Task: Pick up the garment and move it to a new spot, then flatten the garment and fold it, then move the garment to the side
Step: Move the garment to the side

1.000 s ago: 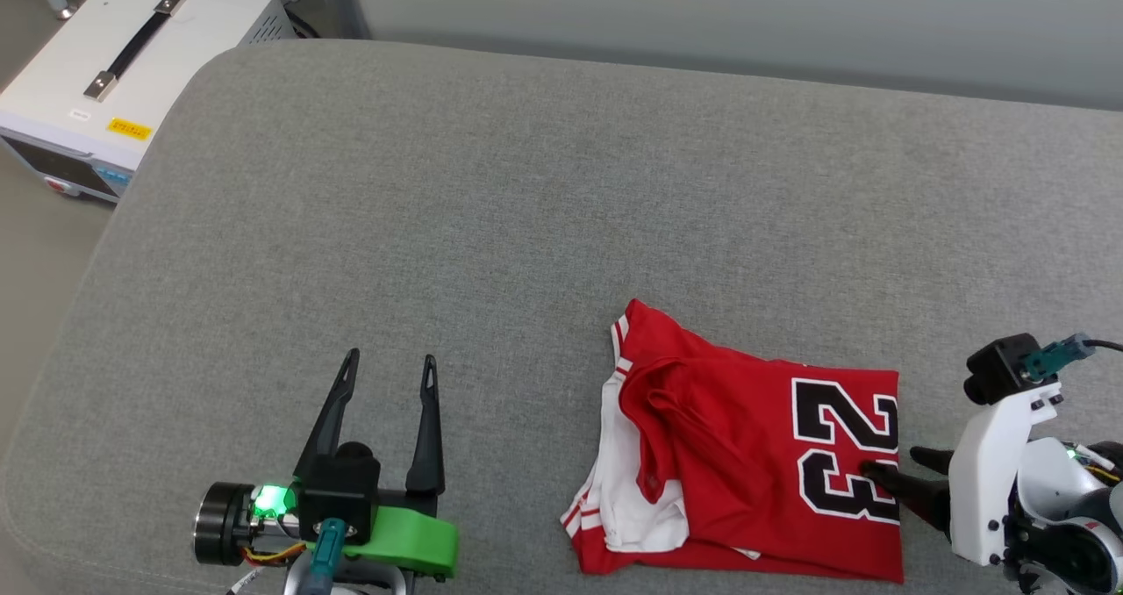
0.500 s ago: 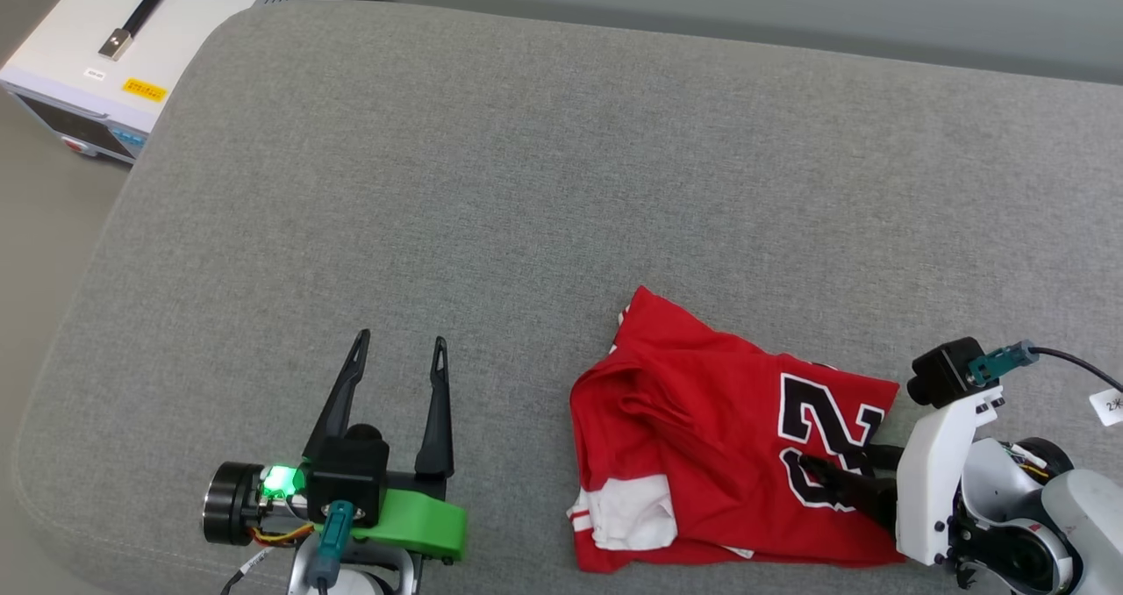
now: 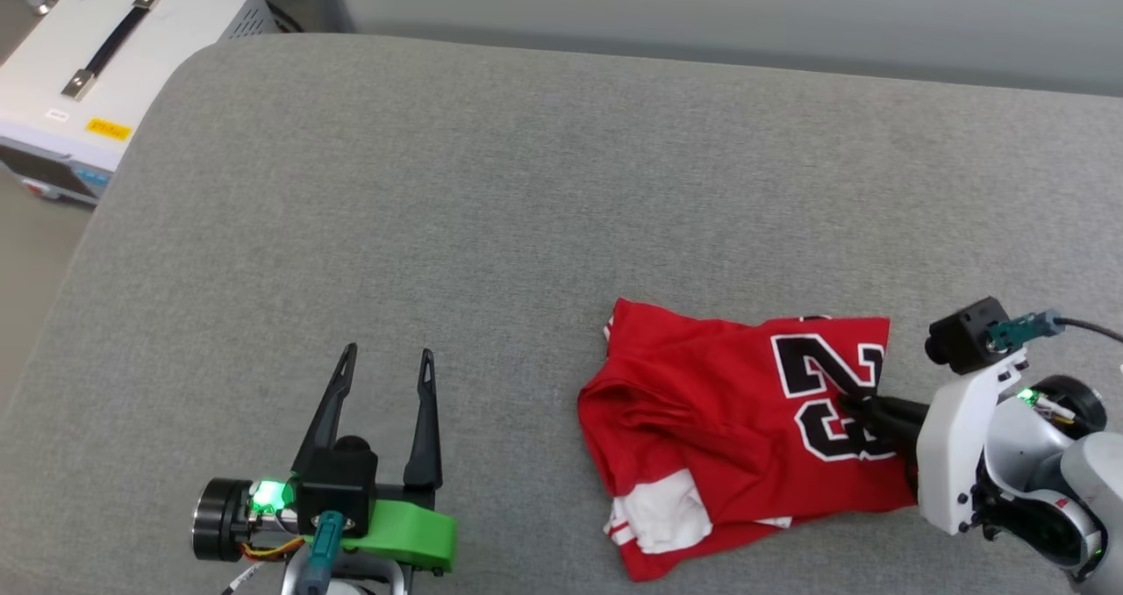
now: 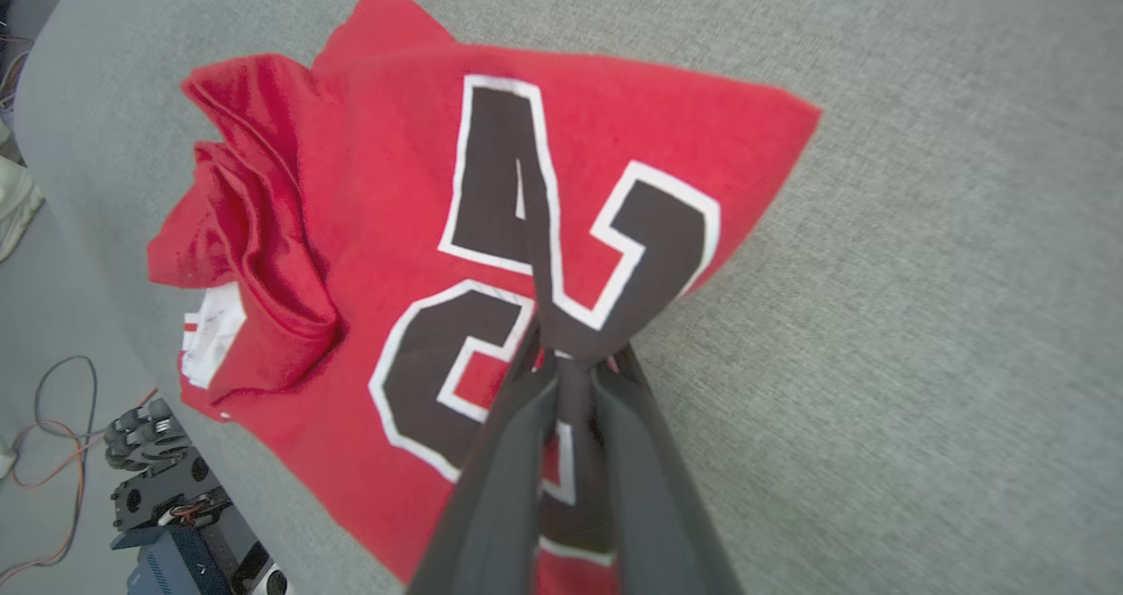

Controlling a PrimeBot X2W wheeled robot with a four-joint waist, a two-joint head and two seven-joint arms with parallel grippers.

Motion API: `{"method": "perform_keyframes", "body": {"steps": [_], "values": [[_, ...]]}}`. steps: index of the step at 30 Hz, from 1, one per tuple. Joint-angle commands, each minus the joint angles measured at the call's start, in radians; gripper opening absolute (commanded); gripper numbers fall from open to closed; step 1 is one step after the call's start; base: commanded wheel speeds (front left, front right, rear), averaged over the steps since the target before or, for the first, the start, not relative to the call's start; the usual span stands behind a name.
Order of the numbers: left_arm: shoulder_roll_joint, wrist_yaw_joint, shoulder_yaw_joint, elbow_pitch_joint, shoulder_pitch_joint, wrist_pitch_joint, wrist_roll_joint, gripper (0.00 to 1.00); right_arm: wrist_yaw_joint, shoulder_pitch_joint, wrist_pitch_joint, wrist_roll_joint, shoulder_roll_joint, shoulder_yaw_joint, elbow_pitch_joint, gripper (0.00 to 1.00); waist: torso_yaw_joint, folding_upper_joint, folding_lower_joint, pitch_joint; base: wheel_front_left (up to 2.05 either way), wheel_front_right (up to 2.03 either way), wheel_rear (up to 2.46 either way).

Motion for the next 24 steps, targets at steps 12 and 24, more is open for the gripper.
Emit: {"method": "perform_keyframes", "body": {"steps": [12,24], "values": [[0.013,0.009,0.013,-0.027,0.008,-0.006,0.011,1.0,-0.001,-0.076,0.016,-0.096,-0.148,-0.088,-0.105,0.0,-0.23,0.0,0.0,-0.001,0.0,0.0,0.0],[0.049,0.001,0.008,-0.085,-0.077,-0.006,0.034,1.0,-0.001,-0.158,-0.016,-0.183,-0.242,-0.273,0.095,0.0,-0.261,0.0,0.0,0.177,0.0,0.0,0.0]]}}
